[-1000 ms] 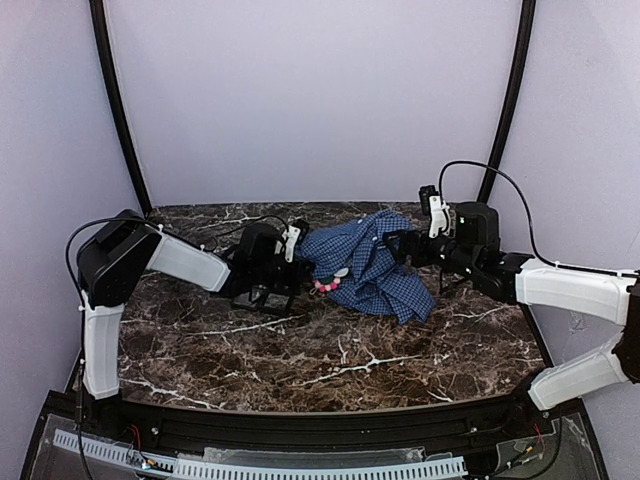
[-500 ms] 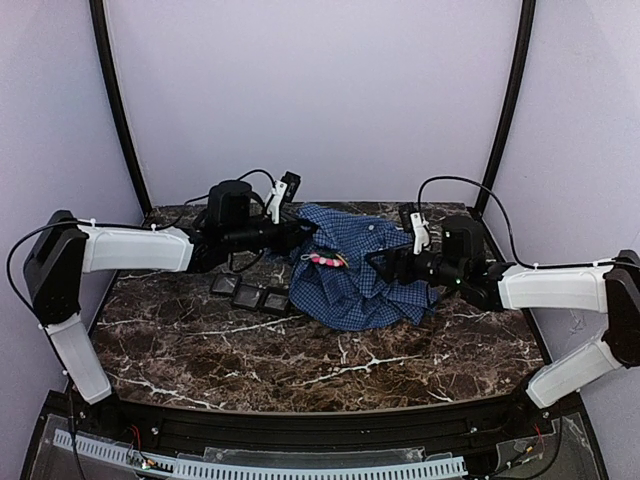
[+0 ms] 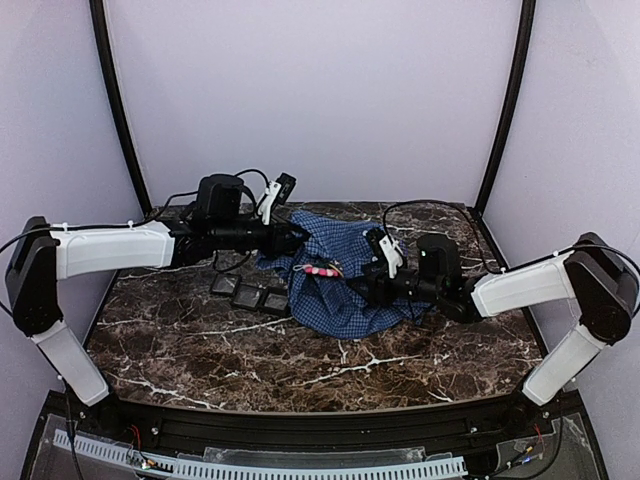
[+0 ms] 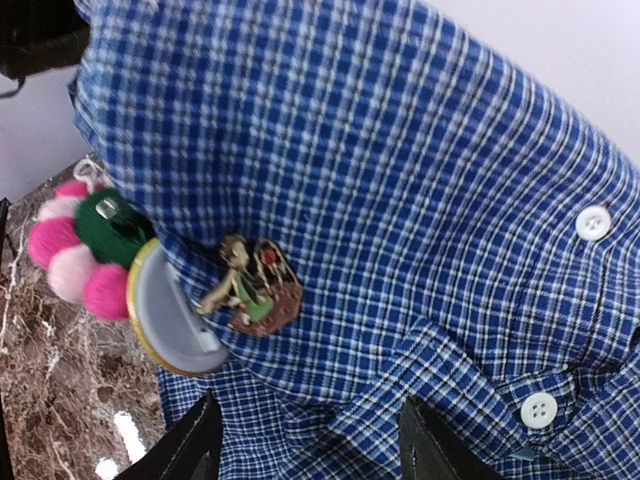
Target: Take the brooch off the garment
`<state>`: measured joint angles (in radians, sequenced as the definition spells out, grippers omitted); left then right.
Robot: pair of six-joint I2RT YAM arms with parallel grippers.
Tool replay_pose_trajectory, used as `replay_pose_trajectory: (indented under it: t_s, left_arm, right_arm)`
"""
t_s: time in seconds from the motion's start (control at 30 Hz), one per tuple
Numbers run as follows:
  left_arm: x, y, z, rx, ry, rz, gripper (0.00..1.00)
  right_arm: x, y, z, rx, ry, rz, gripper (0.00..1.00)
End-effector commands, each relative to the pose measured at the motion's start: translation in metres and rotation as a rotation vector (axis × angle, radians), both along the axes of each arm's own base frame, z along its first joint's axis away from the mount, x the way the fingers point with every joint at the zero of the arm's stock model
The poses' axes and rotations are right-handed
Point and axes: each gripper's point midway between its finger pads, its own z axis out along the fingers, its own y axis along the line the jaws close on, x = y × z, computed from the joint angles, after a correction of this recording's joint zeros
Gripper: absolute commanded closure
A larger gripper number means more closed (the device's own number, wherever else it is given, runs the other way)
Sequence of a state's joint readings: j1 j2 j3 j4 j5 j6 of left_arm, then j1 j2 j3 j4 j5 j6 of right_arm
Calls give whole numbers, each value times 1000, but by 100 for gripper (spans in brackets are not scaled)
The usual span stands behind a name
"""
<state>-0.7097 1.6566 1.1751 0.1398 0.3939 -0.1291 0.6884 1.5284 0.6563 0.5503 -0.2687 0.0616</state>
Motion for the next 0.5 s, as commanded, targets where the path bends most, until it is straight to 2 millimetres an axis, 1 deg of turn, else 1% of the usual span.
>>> replay_pose_trajectory:
  t_s: [0.0,0.17,0.3,0.4,0.47]
  left_arm:
    - [-14,5,21,-14,-29,-36,99]
    - [-14,6,21,-14,-25,-30,99]
    - [-11,7,18,-8,-25,-14,99]
    - [-8,7,15,-3,-20,-6,99]
    - [-7,6,14,-3,-19,-2,99]
  right_arm:
    - [5,6,-10,-41,-96,14,40]
    - [11,10,-20,-62,-126,5,41]
    - [13,14,-18,-61,-167,-1,41]
    - [10,18,-15,-60,-210,-1,37]
    - [13,19,-13,-58,-233,-17,36]
